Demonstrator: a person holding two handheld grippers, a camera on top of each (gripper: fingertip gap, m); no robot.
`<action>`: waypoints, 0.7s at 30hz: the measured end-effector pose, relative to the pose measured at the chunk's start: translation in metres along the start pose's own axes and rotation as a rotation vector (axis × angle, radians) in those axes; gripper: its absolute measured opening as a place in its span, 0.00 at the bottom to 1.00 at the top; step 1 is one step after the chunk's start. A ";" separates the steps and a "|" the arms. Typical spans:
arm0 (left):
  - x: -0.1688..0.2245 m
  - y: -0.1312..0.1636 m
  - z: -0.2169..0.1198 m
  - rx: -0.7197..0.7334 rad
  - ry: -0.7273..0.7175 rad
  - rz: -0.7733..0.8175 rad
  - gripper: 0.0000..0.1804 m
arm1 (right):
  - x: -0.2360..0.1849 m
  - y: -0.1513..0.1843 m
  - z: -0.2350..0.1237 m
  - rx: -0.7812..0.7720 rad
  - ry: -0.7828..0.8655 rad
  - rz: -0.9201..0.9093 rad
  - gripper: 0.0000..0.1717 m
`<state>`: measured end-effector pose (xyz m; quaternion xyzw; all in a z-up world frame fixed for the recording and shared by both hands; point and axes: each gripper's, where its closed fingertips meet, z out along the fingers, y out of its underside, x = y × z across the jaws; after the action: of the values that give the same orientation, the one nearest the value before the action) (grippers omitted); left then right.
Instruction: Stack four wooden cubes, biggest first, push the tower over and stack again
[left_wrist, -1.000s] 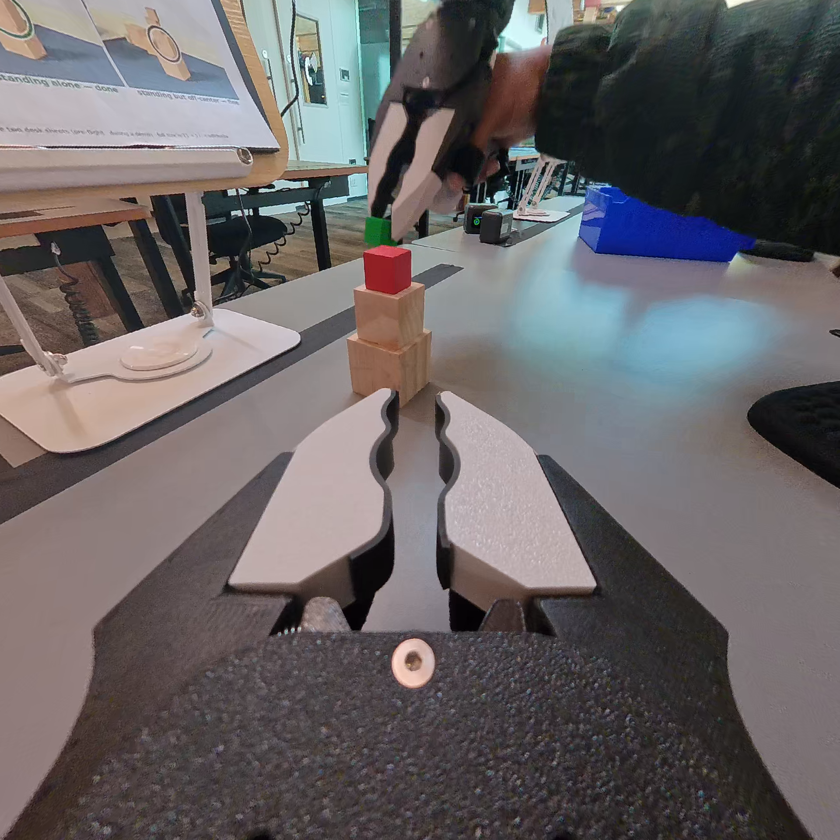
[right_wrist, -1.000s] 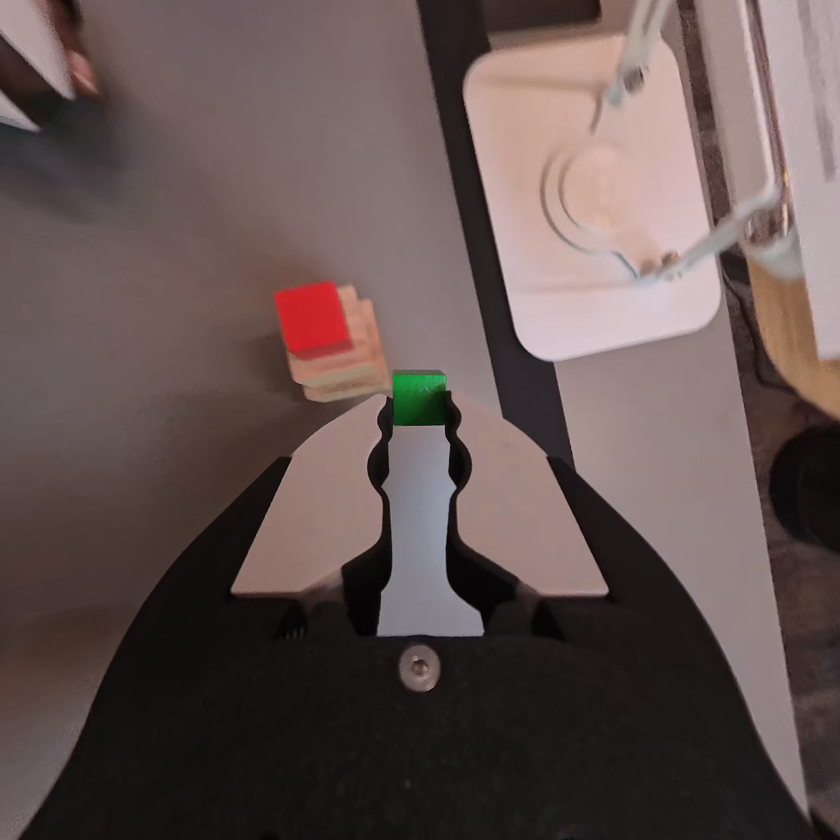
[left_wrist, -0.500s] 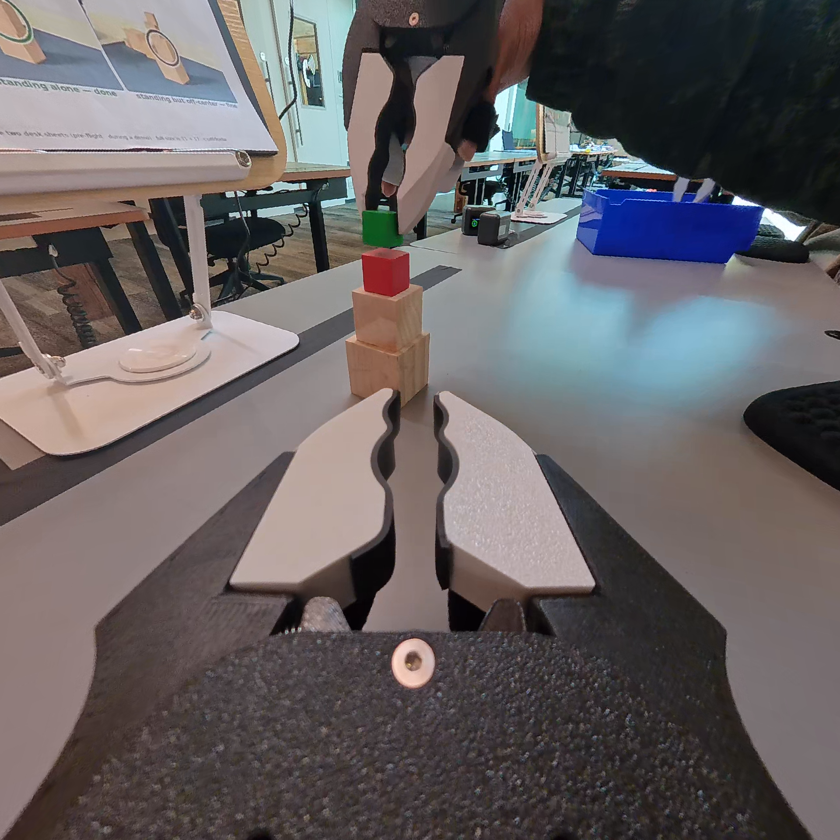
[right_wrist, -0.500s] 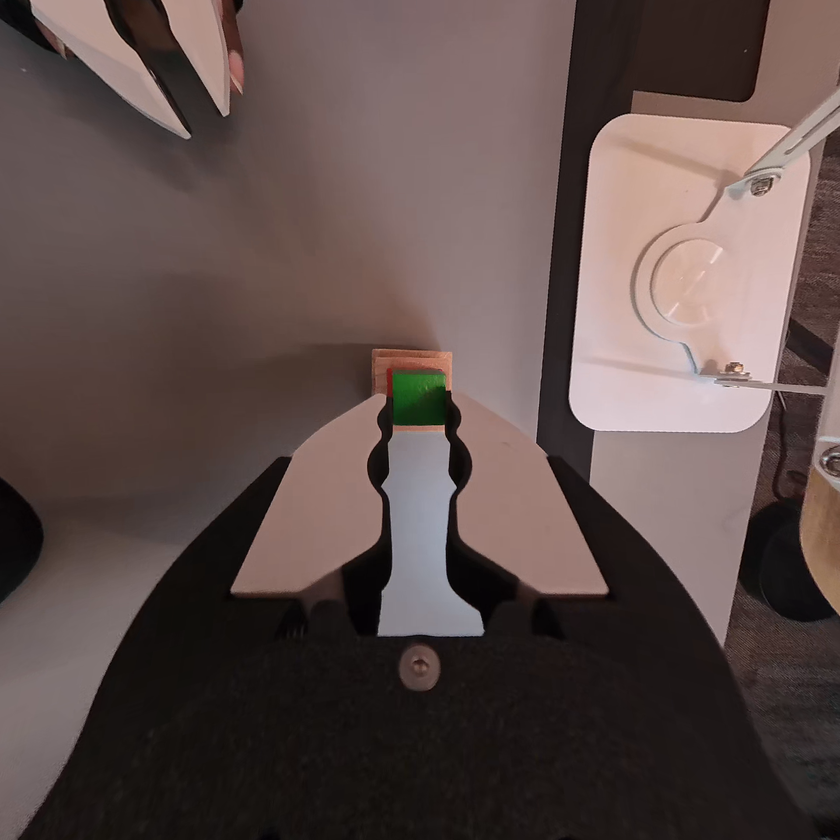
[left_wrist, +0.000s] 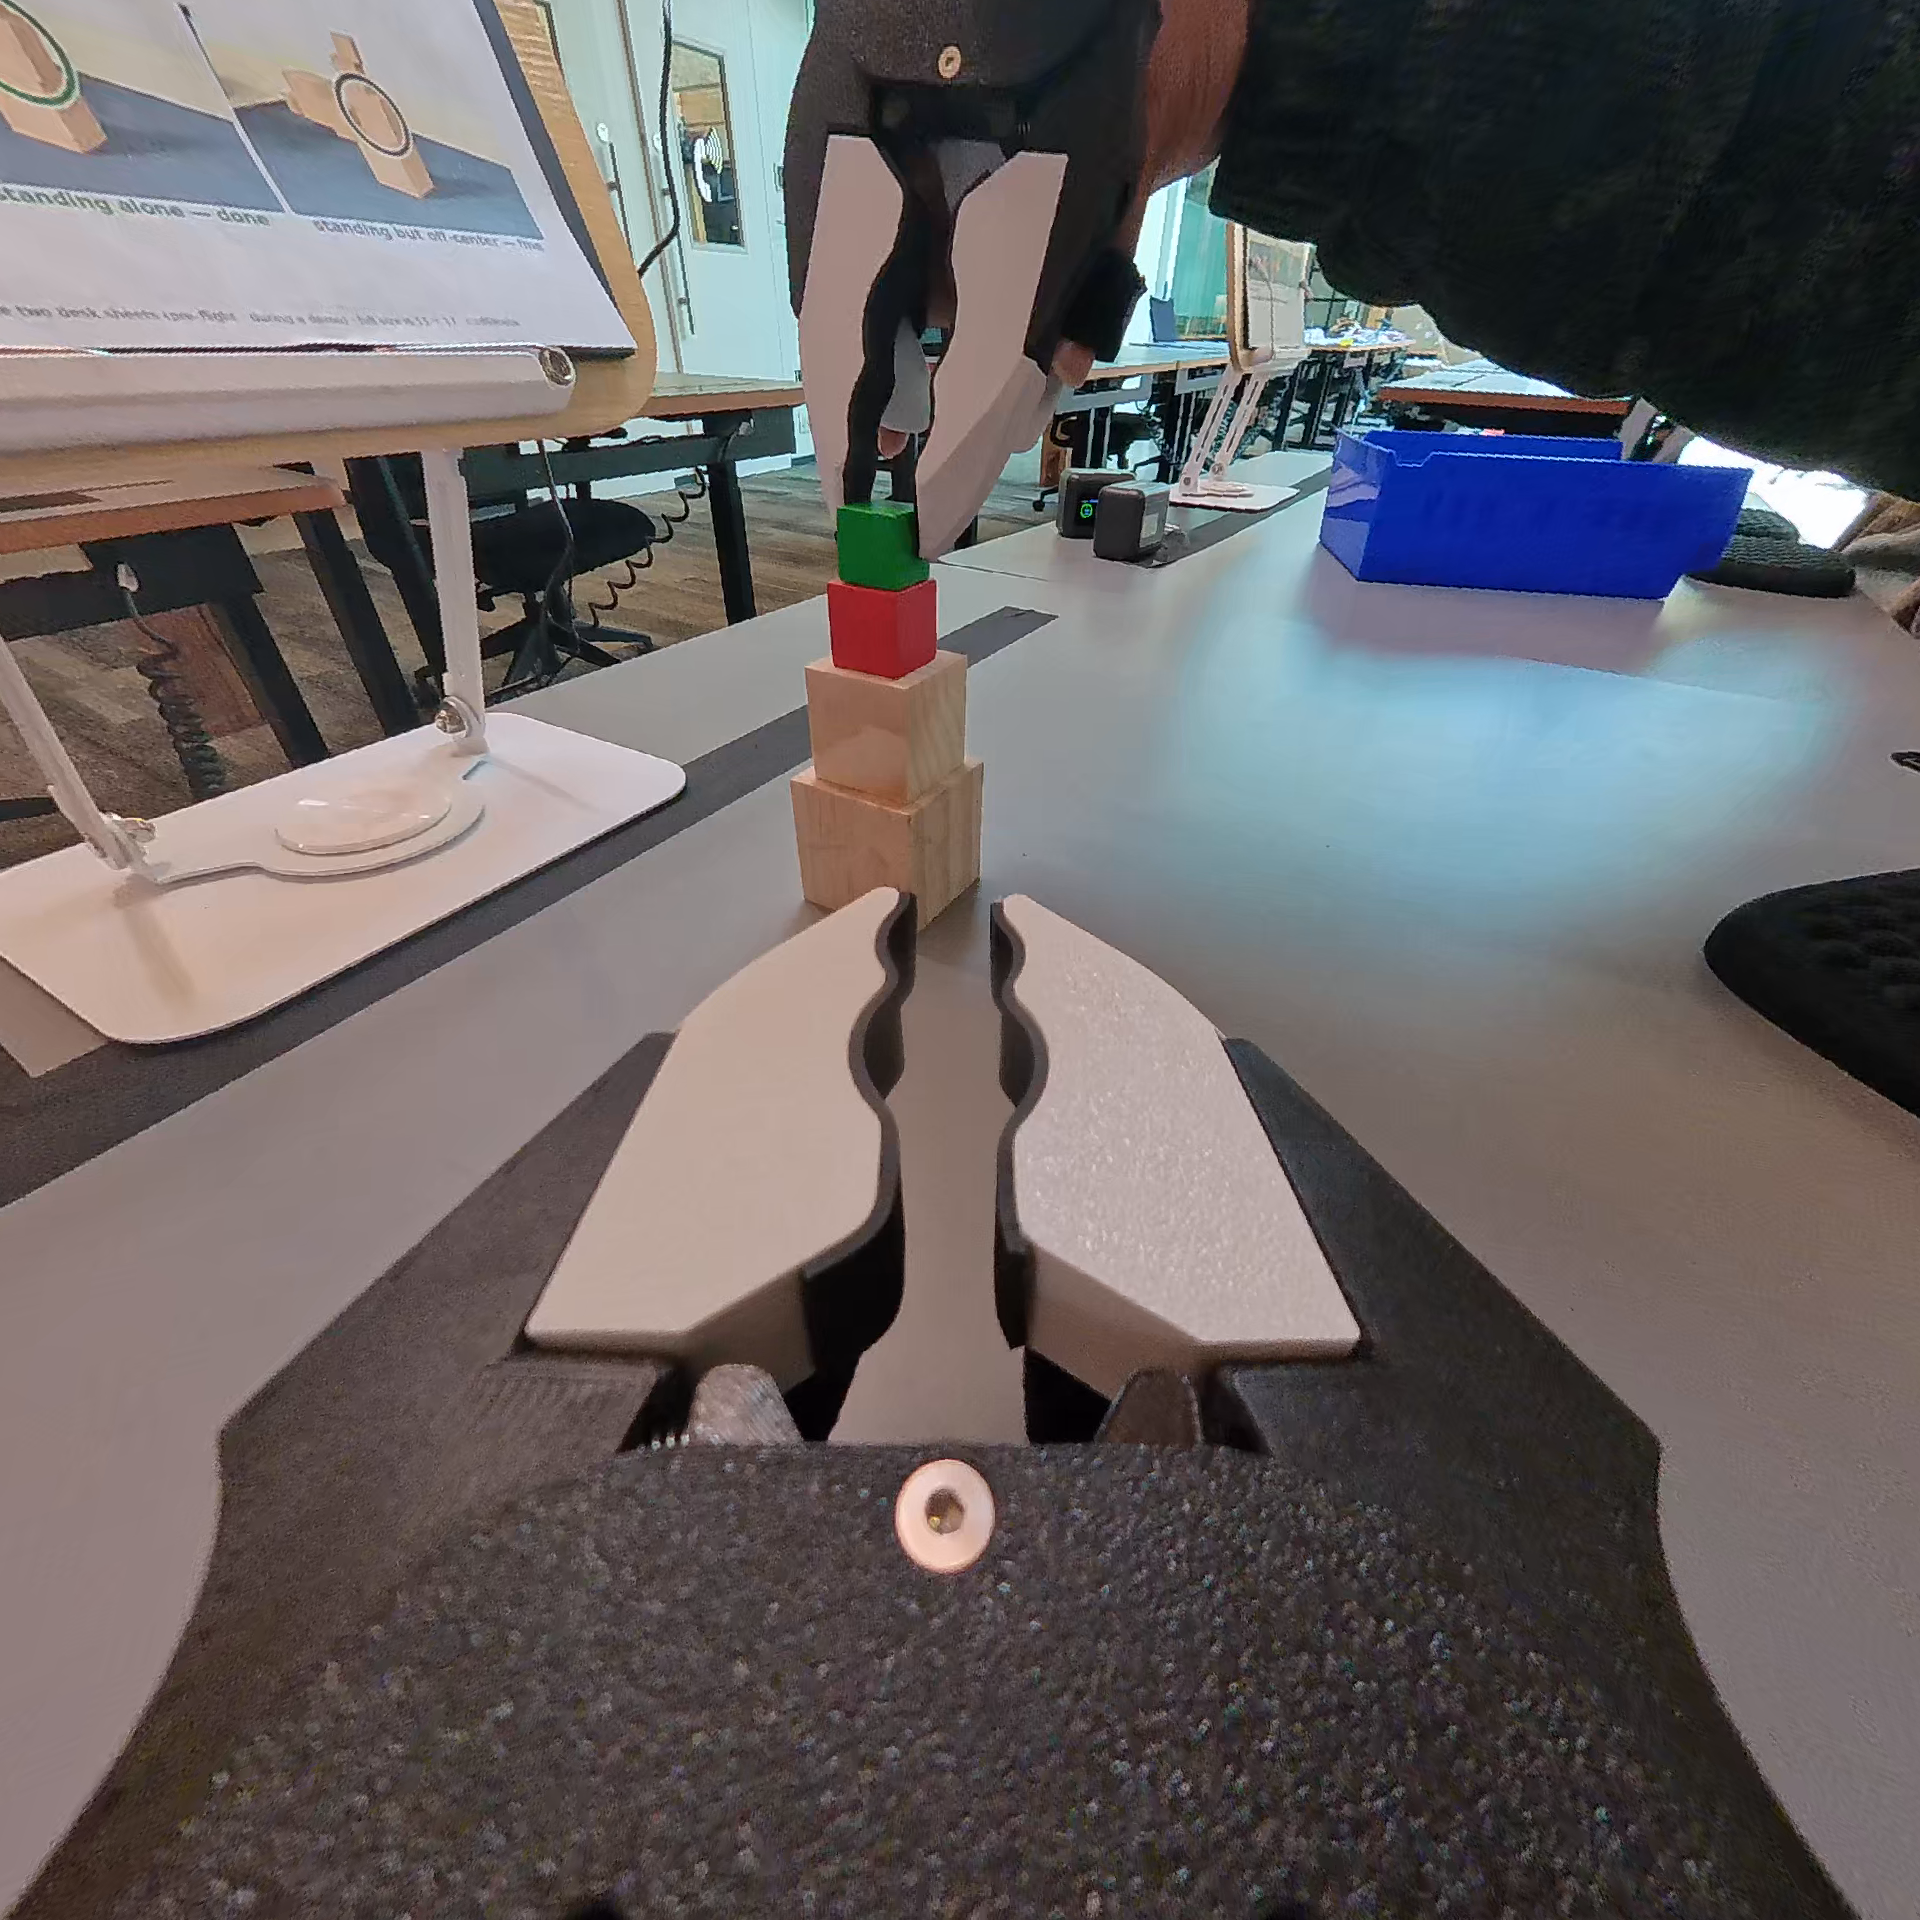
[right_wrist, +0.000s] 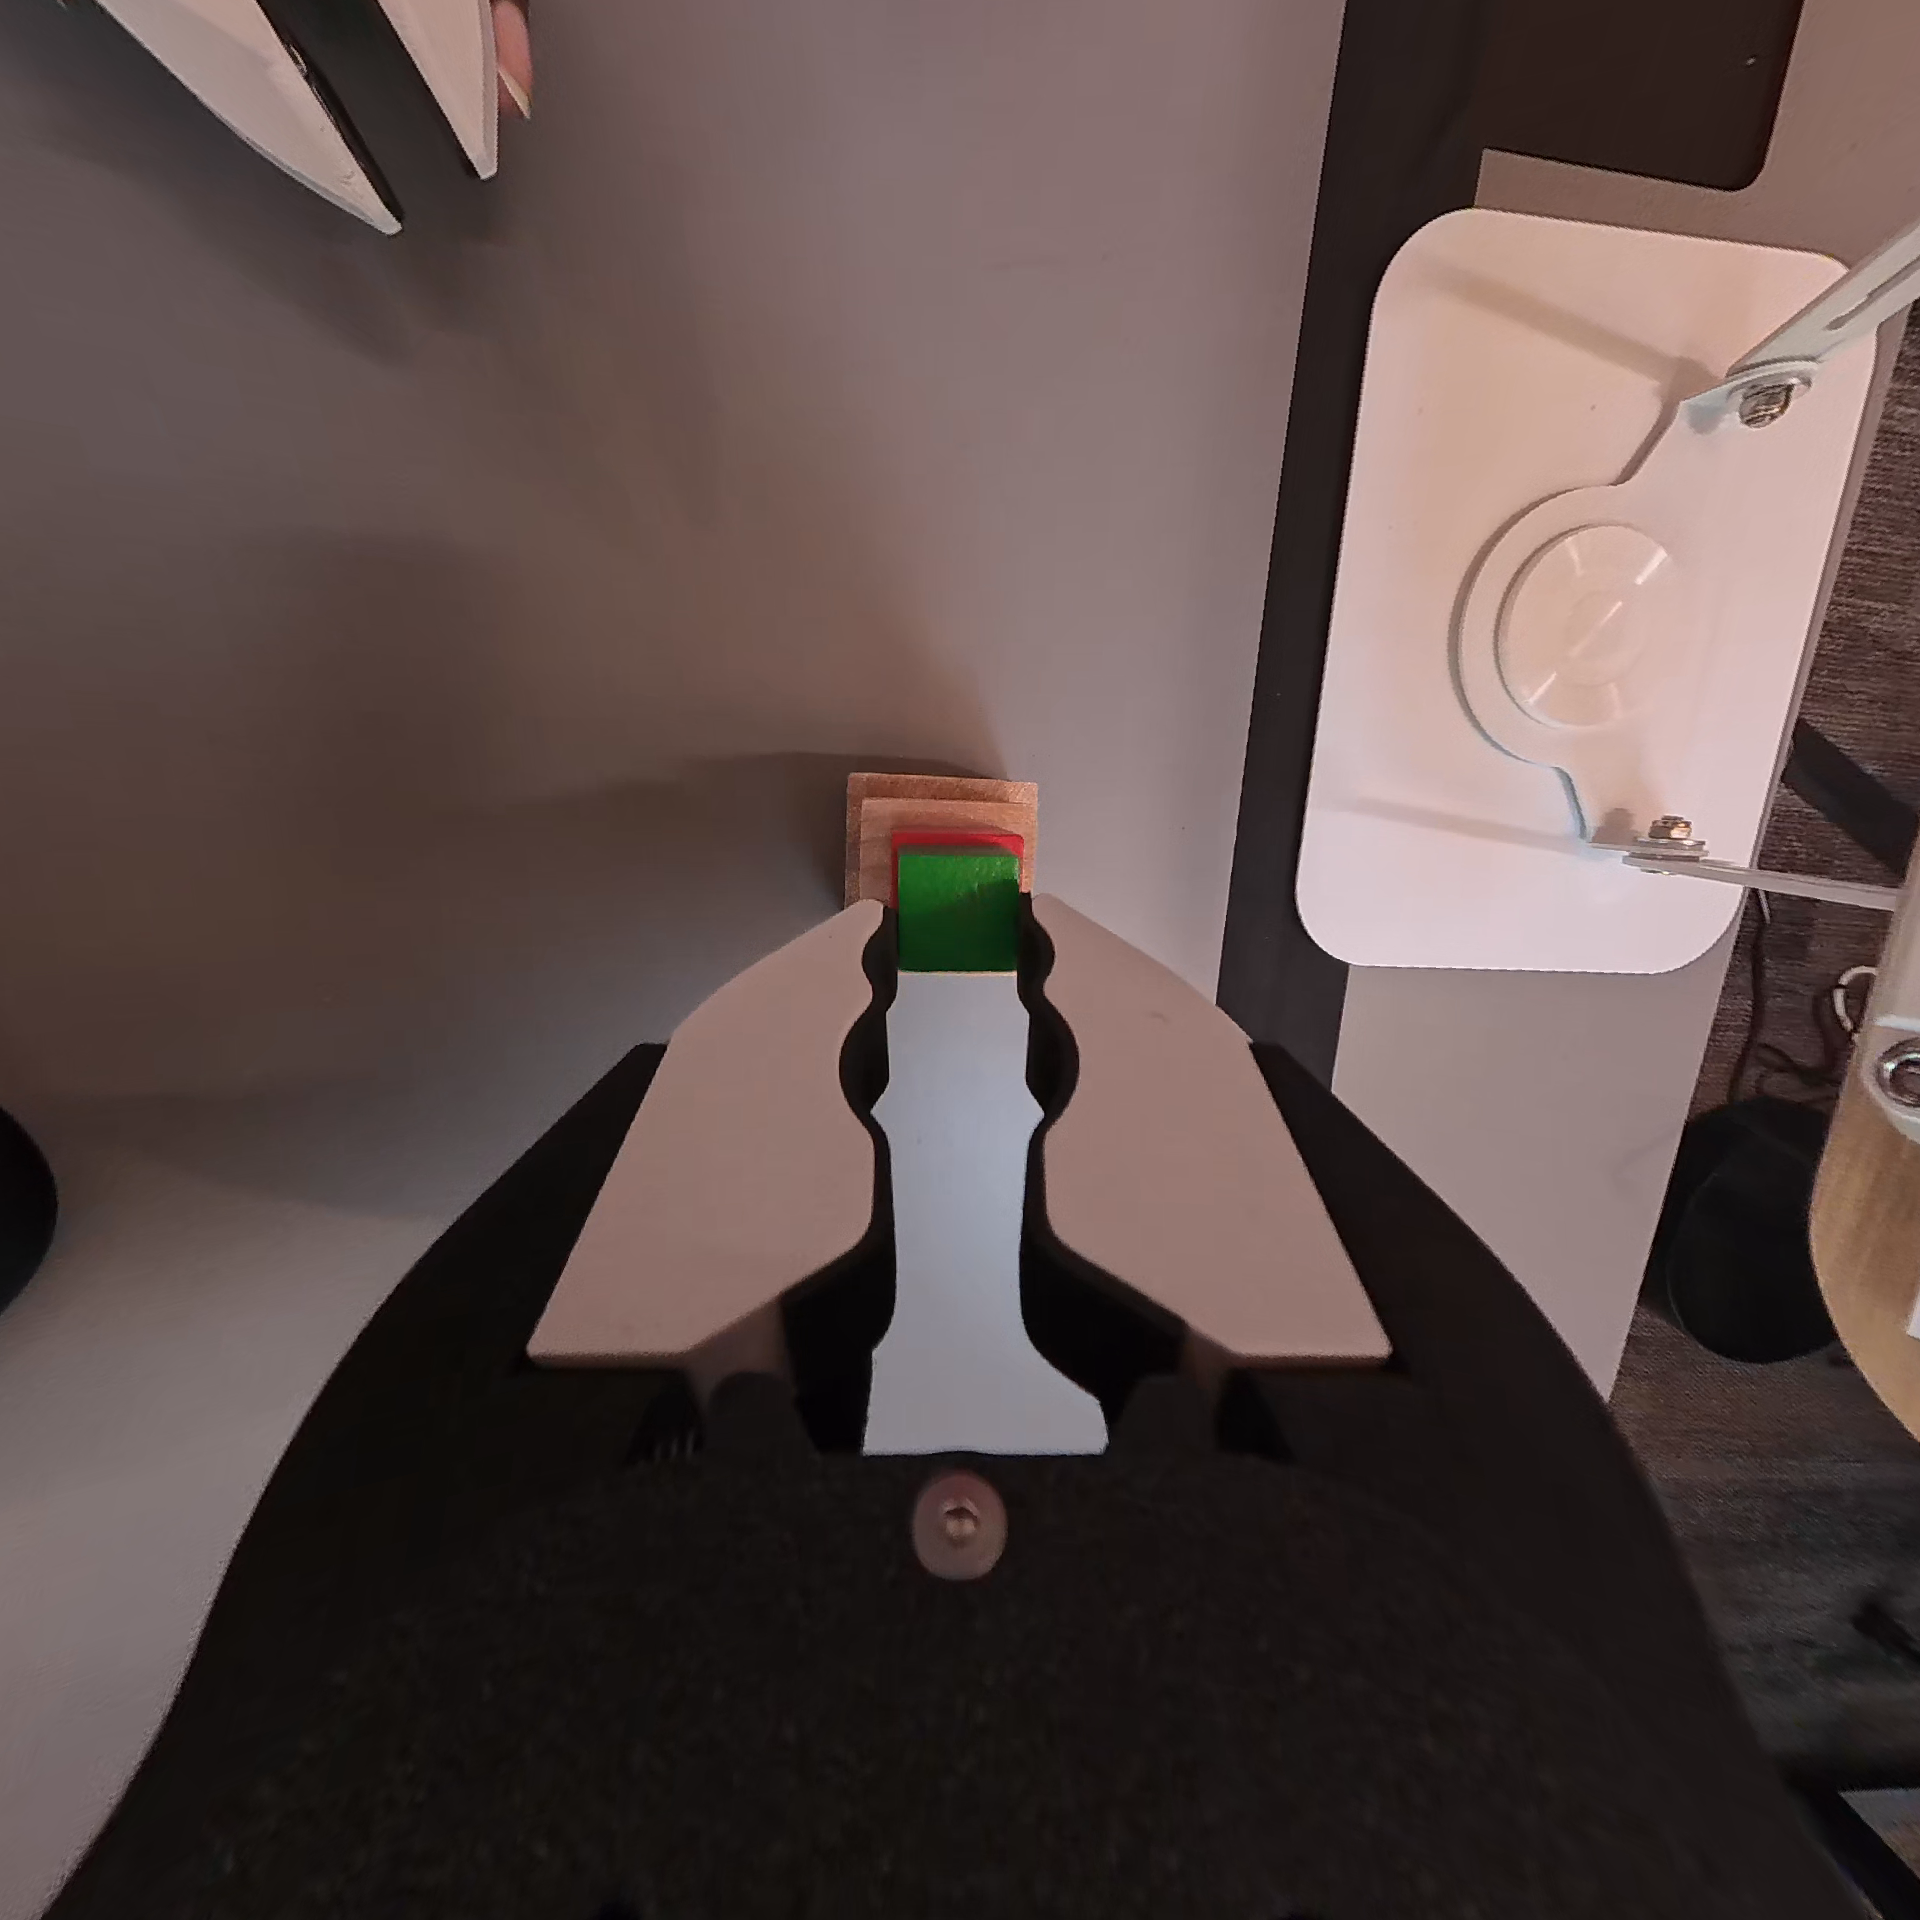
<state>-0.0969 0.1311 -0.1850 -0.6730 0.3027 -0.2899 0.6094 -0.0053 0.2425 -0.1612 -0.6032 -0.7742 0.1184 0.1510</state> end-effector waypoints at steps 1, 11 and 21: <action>0.000 0.000 0.000 0.000 0.000 0.000 0.07 | 0.000 0.000 0.000 -0.002 0.002 -0.003 0.13; 0.000 0.000 0.000 -0.002 0.001 0.003 0.07 | 0.001 -0.001 0.001 -0.015 0.008 -0.022 0.13; 0.000 0.000 0.000 -0.002 0.002 0.003 0.07 | 0.003 -0.002 -0.002 -0.009 0.020 -0.021 0.15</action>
<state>-0.0967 0.1308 -0.1851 -0.6730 0.3047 -0.2894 0.6087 -0.0073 0.2445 -0.1581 -0.5969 -0.7794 0.1073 0.1573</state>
